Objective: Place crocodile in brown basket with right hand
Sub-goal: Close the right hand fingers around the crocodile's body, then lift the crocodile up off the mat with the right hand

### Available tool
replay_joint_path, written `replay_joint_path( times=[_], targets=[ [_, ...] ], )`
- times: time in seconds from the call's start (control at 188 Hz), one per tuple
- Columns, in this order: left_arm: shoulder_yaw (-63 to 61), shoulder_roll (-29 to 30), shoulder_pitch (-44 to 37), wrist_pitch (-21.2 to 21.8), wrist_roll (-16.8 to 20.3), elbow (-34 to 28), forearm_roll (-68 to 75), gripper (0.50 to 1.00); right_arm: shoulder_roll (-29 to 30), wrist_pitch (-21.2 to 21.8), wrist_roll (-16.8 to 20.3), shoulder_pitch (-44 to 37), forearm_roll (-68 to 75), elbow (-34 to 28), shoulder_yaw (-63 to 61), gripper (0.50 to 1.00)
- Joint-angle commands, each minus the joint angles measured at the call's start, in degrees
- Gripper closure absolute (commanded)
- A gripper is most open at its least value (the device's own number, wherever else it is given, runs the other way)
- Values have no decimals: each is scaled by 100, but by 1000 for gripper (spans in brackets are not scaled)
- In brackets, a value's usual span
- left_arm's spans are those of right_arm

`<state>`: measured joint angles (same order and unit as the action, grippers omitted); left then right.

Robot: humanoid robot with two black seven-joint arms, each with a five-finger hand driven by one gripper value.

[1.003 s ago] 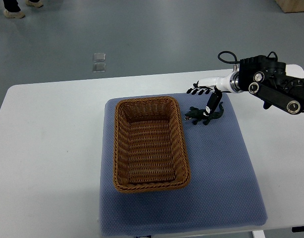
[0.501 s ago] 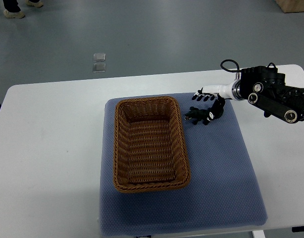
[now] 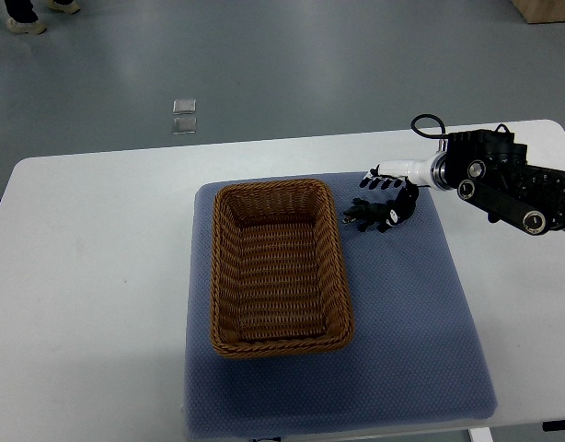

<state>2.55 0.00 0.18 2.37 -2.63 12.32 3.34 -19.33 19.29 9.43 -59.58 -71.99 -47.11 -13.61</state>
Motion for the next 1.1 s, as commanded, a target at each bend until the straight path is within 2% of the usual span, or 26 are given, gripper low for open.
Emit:
replay_joint_path(
  times=[0.0,0.112,0.208,0.427,0.592,0.645,0.688,0.693,1.093],
  targets=[
    [9,0,0,0,-1,-1,0,500,17,-31,-2,43,-8,0,8,648],
    [9,0,0,0,-1,-1,0,500,17,-31,-11,60,-8,0,17,701],
    [9,0,0,0,-1,-1,0,500,17,-39,-11,69,-8,0,17,713],
    [9,0,0,0,-1,-1,0,500,26,-127,-37,139,-8,0,8,789],
    [9,0,0,0,-1,-1,0,500,96,-180,-46,201,-8,0,17,920],
    [9,0,0,0,-1,-10,0,500,88,-180,-46,201,-8,0,8,942],
    [9,0,0,0,-1,-10,0,500,79,-180,-64,201,-8,-9,8,983],
    [9,0,0,0,-1,-10,0,500,79,-180,-72,201,-8,-9,8,1000],
    [9,0,0,0,-1,-1,0,500,-44,-145,-81,60,27,-53,-19,1000]
  ],
)
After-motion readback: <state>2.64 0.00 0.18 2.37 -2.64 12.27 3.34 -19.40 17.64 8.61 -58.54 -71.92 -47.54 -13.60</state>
